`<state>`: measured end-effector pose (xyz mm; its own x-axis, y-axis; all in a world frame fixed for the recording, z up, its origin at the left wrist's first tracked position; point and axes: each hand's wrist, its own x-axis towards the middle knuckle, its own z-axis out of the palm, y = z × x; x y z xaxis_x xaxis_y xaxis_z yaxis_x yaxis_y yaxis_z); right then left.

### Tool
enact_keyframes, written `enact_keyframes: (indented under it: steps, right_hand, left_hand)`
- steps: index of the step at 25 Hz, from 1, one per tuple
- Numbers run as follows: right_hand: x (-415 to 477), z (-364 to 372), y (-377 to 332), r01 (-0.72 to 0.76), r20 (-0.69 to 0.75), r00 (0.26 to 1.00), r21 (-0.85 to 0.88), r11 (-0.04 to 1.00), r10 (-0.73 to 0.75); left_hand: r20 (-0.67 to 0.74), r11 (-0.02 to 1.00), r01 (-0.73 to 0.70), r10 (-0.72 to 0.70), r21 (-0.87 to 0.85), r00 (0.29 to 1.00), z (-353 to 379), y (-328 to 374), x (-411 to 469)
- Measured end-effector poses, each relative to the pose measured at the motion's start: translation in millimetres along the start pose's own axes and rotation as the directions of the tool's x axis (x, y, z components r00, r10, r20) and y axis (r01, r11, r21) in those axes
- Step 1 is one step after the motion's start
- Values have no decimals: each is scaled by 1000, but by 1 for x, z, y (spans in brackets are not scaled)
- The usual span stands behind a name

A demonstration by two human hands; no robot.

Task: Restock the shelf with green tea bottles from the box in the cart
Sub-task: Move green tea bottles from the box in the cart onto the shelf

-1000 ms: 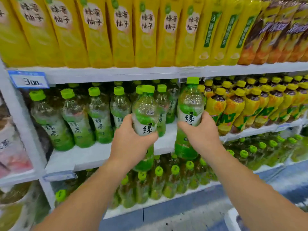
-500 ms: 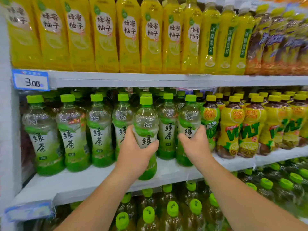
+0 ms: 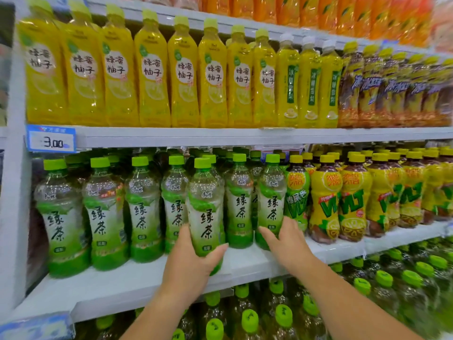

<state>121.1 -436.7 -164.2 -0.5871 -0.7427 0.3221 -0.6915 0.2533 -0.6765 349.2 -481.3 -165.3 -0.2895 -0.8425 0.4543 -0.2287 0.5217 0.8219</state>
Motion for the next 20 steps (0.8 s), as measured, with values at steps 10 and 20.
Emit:
enact_keyframes:
  steps: [10, 20]
  right_hand:
    - [-19, 4, 12, 95, -135, 986, -62, 994, -102]
    - [-13, 5, 3, 24, -147, 989, -27, 999, -28]
  left_hand:
    - [14, 999, 8, -7, -37, 1000, -1, -7, 2]
    - [-32, 999, -30, 29, -21, 999, 0, -13, 3]
